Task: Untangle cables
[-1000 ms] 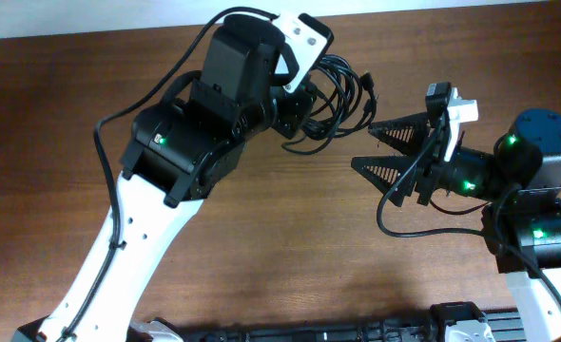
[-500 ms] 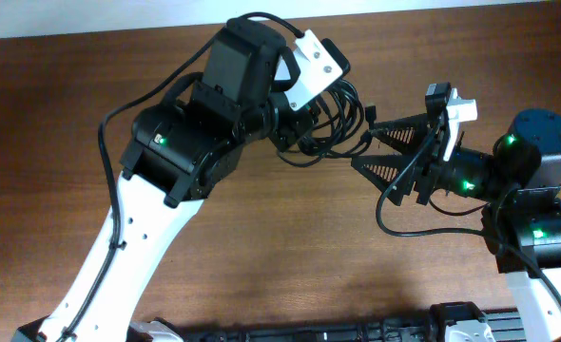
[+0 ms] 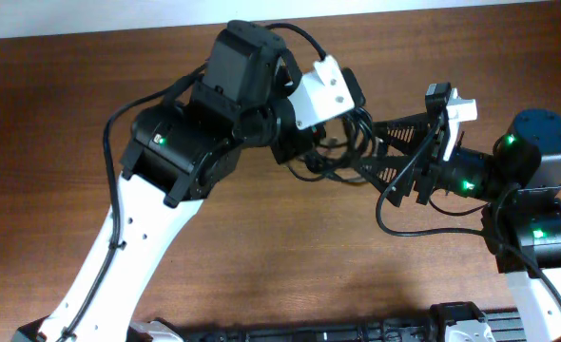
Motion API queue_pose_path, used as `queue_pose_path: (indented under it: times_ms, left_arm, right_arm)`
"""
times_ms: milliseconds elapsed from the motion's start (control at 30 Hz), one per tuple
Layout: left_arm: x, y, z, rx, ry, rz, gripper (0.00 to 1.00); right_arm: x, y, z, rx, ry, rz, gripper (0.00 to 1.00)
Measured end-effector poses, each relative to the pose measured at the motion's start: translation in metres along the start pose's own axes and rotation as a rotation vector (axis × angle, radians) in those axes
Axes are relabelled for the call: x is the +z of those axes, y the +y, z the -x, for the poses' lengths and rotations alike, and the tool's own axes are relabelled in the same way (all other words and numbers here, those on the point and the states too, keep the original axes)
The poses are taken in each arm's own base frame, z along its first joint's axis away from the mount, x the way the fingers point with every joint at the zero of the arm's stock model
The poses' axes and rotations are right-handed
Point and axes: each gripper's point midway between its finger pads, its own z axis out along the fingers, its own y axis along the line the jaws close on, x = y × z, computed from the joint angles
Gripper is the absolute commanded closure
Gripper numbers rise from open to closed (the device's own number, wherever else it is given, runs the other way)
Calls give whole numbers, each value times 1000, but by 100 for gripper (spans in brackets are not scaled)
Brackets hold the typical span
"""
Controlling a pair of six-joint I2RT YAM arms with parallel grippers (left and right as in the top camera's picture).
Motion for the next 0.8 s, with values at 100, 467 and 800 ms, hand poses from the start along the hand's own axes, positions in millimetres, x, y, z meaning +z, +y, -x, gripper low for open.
queue_pose_path:
  times_ms: [100,467,800]
  left_arm:
    - [0,-10,6,57,-38,-55,100]
    - [-3,-19,26,108,-141,-117,100]
    - [-3,-21,29,118,-159,-132,1]
  right_arm:
    - [0,0,0,-1,0,0,0]
    - [0,1,0,-2,1,4,70]
    - [0,3,-2,-4,7,14,96]
